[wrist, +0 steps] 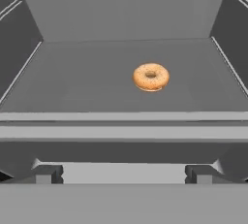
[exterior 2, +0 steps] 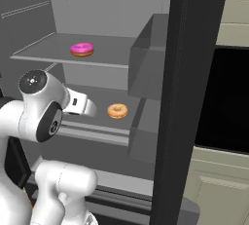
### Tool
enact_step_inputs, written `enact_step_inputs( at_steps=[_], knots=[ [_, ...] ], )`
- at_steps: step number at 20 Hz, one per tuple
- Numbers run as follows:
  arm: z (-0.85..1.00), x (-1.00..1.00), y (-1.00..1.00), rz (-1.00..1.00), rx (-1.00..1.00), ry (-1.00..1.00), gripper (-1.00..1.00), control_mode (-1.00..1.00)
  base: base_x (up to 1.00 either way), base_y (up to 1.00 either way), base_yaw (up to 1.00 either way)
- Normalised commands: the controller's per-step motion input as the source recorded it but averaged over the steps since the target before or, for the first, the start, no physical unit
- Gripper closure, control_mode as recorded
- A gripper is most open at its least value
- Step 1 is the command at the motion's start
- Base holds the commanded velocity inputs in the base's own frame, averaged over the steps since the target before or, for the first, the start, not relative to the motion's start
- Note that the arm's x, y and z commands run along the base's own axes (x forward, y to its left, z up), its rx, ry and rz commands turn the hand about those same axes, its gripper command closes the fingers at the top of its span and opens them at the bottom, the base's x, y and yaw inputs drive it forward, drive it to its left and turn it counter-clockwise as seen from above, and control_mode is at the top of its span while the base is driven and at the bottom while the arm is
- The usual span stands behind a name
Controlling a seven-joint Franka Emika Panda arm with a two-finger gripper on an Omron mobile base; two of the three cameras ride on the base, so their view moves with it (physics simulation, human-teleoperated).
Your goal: Take the donuts from the fridge and place them on the empty tray on the dining counter.
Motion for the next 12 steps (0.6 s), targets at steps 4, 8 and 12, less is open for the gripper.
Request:
enact_step_inputs(
  at_steps=[4,8,12],
  knots=[
    [-0.32,0.34,-0.01,0.0,-0.15,-0.01,-1.0,-1.0,0.0,0.0,0.0],
    [-0.23,0.22,-0.01,0.0,-0.01,-0.15,-1.0,-1.0,0.0,0.0,0.0],
    [-0.2,0.4,0.0,0.0,0.0,-0.06,-1.0,-1.0,0.0,0.0,0.0]
  ],
)
